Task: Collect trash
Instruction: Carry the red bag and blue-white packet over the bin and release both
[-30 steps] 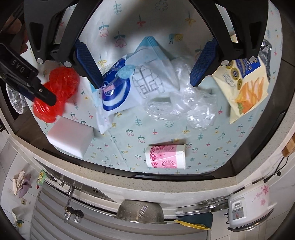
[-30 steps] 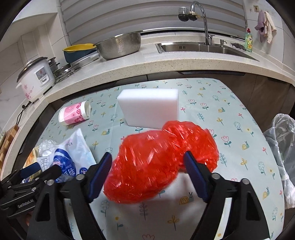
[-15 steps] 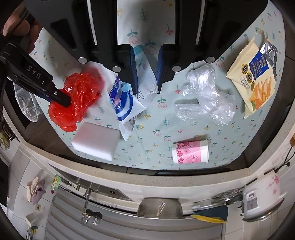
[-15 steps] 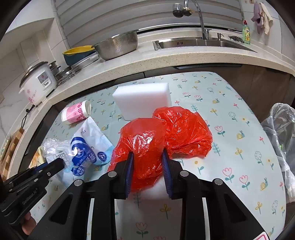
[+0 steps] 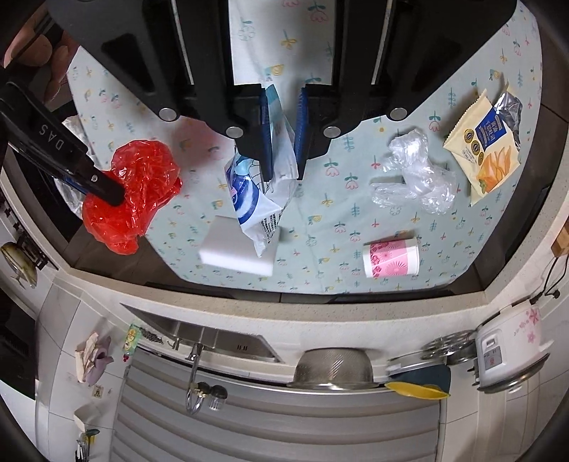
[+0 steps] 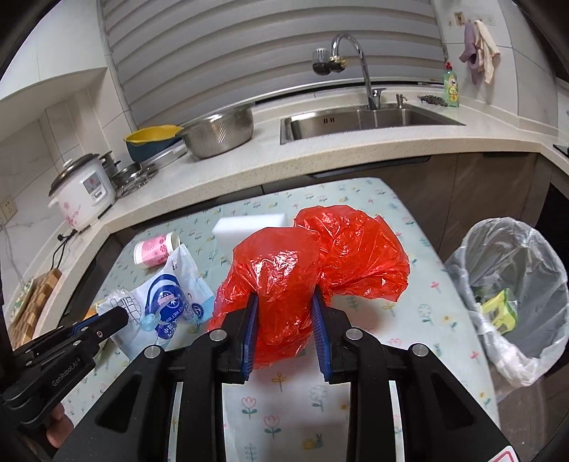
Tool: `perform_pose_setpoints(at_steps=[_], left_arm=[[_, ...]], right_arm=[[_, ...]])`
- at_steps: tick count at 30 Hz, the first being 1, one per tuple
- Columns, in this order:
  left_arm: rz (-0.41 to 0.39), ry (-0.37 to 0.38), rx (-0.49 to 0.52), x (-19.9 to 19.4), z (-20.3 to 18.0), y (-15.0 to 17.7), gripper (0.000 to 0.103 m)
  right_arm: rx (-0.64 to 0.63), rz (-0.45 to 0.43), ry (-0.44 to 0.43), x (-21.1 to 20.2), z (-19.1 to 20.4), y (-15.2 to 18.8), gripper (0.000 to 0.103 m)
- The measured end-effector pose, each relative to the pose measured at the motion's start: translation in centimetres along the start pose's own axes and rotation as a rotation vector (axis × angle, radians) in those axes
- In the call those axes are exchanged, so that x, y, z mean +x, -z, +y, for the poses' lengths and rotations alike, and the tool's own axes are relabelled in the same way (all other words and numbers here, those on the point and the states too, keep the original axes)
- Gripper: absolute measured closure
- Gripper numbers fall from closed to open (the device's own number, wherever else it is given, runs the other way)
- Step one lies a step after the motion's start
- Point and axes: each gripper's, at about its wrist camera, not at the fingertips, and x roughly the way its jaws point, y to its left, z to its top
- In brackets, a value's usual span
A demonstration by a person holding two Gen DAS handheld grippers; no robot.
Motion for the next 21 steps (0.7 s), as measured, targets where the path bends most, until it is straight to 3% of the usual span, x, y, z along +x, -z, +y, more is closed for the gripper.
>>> perform_pose_setpoints(at_steps=[10,21], left_arm=[[-0.042,0.052,0.056,-2.5,-5.3,-1.2,0.092],[-0.055,0.133,0.131,-3.3,-13.3,-1.9,0.092]], right_arm=[[0.039,-0.066,0.027,-4.4,-3.6,-0.7,0.077],[0.113,-0.117,0.082,-8.7,-10.5,-0.6,0.077]])
